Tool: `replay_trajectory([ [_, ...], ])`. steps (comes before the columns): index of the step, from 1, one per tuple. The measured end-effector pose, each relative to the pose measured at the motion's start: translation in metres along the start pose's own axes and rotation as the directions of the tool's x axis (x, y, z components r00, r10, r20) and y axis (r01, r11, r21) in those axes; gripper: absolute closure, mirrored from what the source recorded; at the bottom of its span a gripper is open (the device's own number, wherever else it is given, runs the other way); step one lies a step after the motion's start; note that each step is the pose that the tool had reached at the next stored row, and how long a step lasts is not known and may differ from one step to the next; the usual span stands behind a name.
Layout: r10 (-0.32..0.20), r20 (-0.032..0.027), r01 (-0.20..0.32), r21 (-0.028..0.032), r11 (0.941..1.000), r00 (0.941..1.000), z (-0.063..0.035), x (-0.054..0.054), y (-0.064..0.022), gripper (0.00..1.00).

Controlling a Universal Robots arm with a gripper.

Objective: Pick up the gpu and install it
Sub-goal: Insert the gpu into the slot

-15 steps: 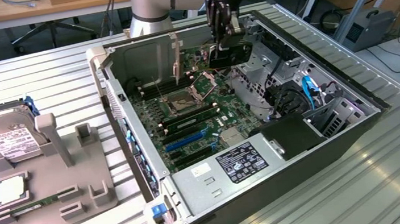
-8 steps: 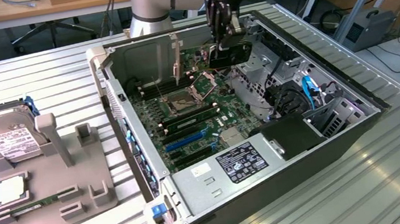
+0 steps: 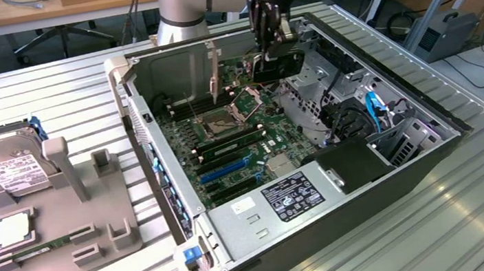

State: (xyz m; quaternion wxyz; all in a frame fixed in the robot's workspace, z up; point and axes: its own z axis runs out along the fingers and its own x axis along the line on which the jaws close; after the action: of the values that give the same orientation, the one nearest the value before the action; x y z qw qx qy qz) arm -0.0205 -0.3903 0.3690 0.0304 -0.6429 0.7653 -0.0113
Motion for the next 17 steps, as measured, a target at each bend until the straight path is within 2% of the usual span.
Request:
replay_trajectory([
  [17, -0.060, 0.0034, 0.060, -0.0018, 0.9982, 0.9982, 0.0002, 0.0000, 0.0000, 0.73],
])
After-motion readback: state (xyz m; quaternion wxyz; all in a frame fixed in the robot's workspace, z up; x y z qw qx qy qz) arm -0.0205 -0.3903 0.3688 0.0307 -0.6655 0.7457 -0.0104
